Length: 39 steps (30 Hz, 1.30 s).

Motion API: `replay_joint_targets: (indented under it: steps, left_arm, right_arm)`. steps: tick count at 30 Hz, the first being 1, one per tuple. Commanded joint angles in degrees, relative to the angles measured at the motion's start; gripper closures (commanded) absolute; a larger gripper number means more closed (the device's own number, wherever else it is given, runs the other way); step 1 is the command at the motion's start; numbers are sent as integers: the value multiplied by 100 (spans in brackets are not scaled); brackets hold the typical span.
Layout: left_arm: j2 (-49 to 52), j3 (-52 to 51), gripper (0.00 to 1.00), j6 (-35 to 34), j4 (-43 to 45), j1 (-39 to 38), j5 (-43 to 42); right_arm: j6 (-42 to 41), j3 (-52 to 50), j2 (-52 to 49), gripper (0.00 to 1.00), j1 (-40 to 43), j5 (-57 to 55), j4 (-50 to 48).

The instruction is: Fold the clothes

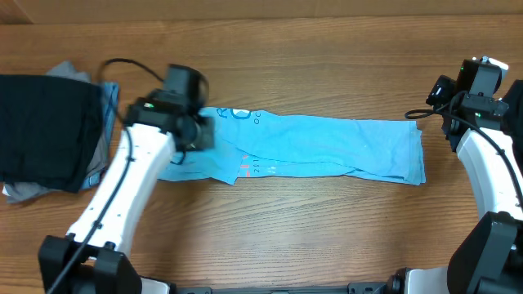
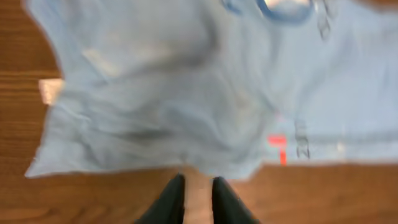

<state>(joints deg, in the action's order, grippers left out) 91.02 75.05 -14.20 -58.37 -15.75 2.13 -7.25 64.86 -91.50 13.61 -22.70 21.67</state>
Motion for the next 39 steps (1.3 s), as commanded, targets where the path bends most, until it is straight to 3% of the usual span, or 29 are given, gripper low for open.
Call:
replay_joint_targets:
  steps: [1,4,17,39]
  left_arm:
    - [243,-326,56,1032,-116,-702,212]
    - [470,-619,49,1604,-17,-1176,341]
    - [1419,-826,53,1530,562,-1504,1056]
    - [1572,-1285,53,1458,1071,-1707,859]
  right_arm:
    - [17,35,35,0,-2,-17,-33]
    - [17,35,35,0,-2,-17,-33]
    - [20,35,35,0,-2,-17,-33]
    - [17,35,35,0,-2,-17,-33]
